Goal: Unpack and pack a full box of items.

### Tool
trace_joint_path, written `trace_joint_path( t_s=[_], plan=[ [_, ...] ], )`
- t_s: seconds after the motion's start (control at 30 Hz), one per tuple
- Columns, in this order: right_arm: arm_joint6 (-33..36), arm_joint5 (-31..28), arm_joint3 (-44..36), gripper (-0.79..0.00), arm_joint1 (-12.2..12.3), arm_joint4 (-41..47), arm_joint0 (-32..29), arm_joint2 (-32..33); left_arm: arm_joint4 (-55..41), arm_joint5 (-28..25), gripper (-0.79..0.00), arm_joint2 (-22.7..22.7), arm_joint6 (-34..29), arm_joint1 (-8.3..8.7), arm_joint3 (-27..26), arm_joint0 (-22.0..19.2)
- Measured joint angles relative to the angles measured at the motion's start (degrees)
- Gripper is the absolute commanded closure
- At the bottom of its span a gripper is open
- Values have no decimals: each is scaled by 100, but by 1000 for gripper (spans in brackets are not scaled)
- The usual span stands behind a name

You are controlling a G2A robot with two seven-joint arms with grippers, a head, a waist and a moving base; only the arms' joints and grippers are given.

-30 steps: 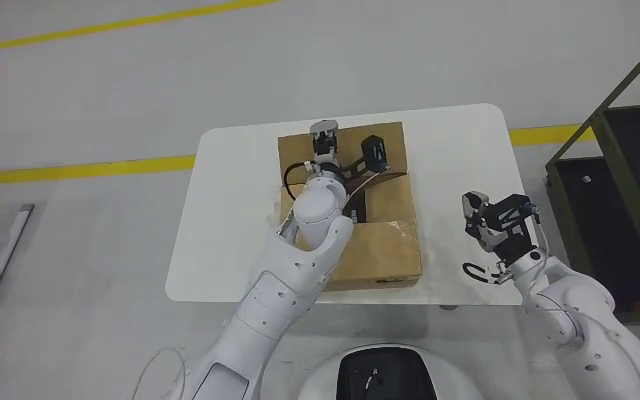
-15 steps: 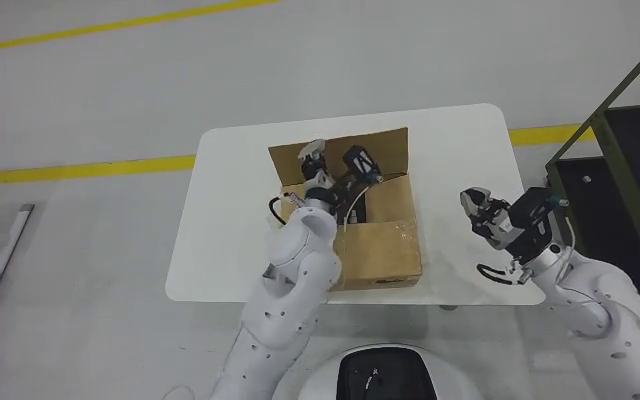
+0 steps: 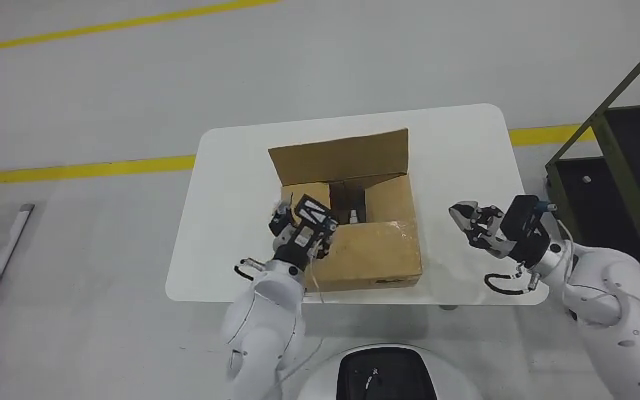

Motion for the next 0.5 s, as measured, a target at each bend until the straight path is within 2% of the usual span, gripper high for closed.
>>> trace_joint_path(
  t_s=[0.2,0.27,0.5],
  plan=[
    [-7,4,-7,0,-3,48,-12,-32,-76,229,-785,-341,405,57,-438,548],
    [92,-41,28,0,-6,377,-3,-150,-69,375,-785,-369,566,64,-534,647],
    [1604,-222,31,0,79,1615,506,-508,-60,383,-785,-367,576,64,-538,650]
  ],
)
